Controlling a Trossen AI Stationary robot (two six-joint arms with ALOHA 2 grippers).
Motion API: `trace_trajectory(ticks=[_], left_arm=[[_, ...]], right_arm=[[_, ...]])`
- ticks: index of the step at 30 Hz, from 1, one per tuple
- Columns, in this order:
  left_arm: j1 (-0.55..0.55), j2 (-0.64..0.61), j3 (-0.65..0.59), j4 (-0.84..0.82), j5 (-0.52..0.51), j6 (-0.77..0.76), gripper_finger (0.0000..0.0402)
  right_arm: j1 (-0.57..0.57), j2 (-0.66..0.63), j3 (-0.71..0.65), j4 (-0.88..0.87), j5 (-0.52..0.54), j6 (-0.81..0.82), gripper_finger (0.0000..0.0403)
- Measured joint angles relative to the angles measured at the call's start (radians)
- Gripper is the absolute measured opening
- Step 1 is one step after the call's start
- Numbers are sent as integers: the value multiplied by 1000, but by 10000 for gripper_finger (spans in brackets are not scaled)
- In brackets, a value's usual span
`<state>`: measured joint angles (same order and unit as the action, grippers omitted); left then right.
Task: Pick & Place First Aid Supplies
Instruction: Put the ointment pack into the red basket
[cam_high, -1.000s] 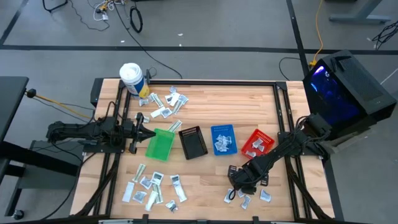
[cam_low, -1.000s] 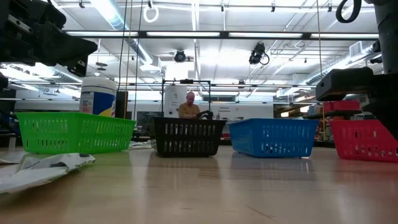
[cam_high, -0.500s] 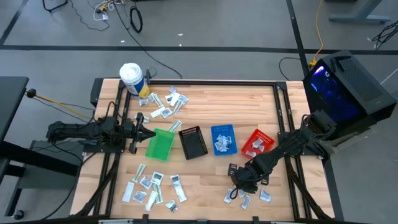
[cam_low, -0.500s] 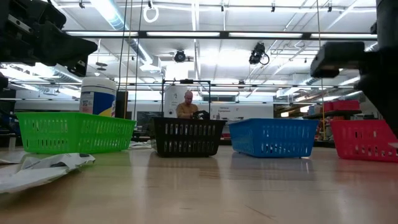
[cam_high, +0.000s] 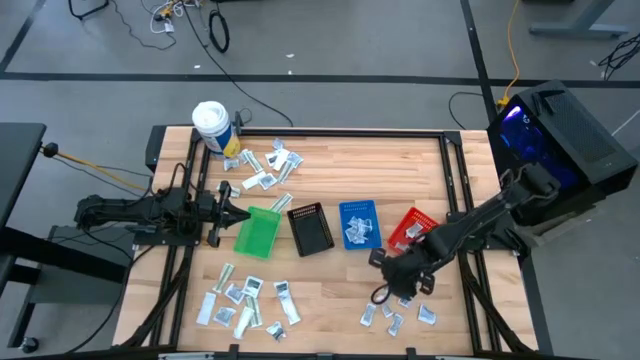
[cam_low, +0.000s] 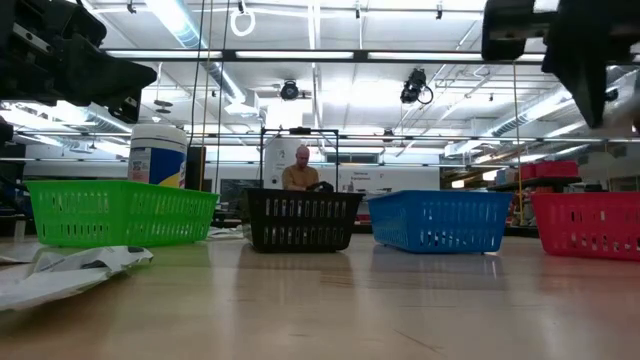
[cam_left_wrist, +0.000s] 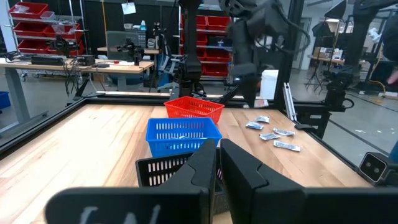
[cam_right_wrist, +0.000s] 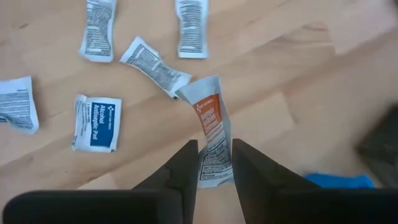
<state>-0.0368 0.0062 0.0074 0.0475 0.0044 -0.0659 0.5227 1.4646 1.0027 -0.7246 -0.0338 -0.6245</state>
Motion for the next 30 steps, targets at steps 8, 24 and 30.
trace_trajectory(ticks=[8, 24, 30], left_arm=[[0, 0, 0, 0, 0, 0, 32], [0, 0, 0, 0, 0, 0, 32], [0, 0, 0, 0, 0, 0, 32]], right_arm=[[-71, -105, 0, -119, 0, 23, 97], [-246, -222, -163, -237, 1, 41, 97], [-319, -223, -246, -236, 33, 36, 97]])
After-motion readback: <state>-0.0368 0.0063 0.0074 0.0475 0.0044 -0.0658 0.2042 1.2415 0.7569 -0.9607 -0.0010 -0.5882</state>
